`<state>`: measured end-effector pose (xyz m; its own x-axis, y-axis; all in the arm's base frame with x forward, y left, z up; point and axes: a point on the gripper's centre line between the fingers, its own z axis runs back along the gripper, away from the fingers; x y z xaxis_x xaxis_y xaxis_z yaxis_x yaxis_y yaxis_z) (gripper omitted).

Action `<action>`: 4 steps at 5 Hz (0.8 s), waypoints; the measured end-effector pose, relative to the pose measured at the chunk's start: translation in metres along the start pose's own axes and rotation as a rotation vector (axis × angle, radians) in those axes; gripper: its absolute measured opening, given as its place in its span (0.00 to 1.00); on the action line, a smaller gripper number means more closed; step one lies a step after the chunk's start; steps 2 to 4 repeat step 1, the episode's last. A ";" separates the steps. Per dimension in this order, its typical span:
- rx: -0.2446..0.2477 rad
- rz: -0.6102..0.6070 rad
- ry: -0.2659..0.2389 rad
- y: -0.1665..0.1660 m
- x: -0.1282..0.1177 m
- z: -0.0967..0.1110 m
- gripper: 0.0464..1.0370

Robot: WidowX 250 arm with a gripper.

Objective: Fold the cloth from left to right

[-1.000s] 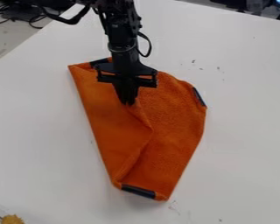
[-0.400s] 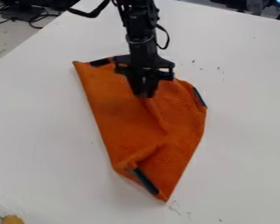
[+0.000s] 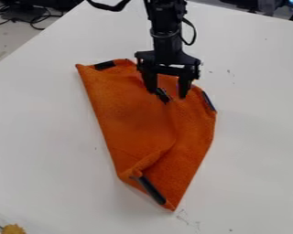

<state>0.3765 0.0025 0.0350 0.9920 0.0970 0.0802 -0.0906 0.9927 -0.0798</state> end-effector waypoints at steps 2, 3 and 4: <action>0.001 -0.018 -0.016 -0.004 0.004 0.003 0.97; 0.001 -0.018 -0.016 -0.004 0.004 0.003 0.97; 0.001 -0.018 -0.016 -0.004 0.004 0.003 0.97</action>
